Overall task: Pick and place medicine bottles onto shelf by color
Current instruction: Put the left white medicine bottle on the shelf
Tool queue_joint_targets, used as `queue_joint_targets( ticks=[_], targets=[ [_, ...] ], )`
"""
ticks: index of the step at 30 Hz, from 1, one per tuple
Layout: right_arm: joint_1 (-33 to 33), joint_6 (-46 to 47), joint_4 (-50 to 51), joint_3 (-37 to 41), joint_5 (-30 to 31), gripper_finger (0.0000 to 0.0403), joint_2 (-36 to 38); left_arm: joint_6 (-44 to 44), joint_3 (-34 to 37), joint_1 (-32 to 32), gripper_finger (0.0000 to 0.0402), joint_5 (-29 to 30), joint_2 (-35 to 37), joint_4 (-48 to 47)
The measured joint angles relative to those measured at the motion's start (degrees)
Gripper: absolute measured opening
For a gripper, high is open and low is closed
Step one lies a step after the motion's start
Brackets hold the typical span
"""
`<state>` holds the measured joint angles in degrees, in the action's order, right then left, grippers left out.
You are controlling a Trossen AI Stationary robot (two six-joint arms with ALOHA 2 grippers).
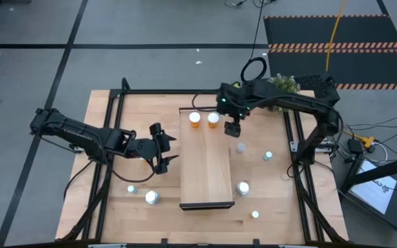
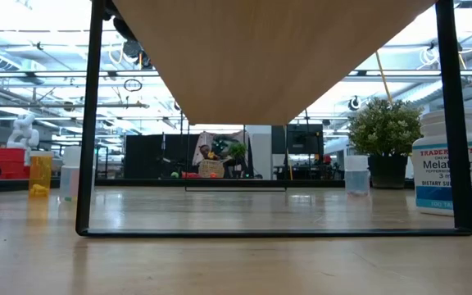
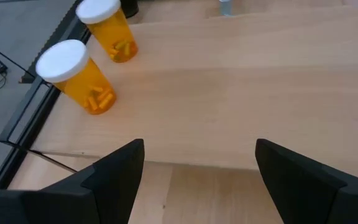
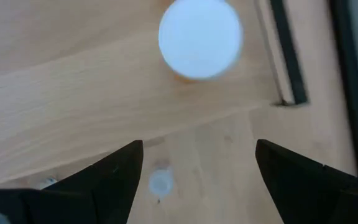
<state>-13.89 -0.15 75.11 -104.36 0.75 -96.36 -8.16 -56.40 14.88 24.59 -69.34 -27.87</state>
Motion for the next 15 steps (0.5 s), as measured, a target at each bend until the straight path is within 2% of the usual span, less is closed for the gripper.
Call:
queue_joint_targets(
  ticks=[7, 15],
  targets=[
    [9.5, 7.5, -2.4, 2.9, 8.6, 0.0309, 8.9, -1.0, 0.0, 1.9, 0.031, 0.0, 0.0, -2.3],
    [23.5, 13.3, -13.5, 17.1, 19.2, 0.0309, 20.5, -6.1, 0.0, 3.9, 0.031, -0.1, 0.0, -6.0]
  ],
)
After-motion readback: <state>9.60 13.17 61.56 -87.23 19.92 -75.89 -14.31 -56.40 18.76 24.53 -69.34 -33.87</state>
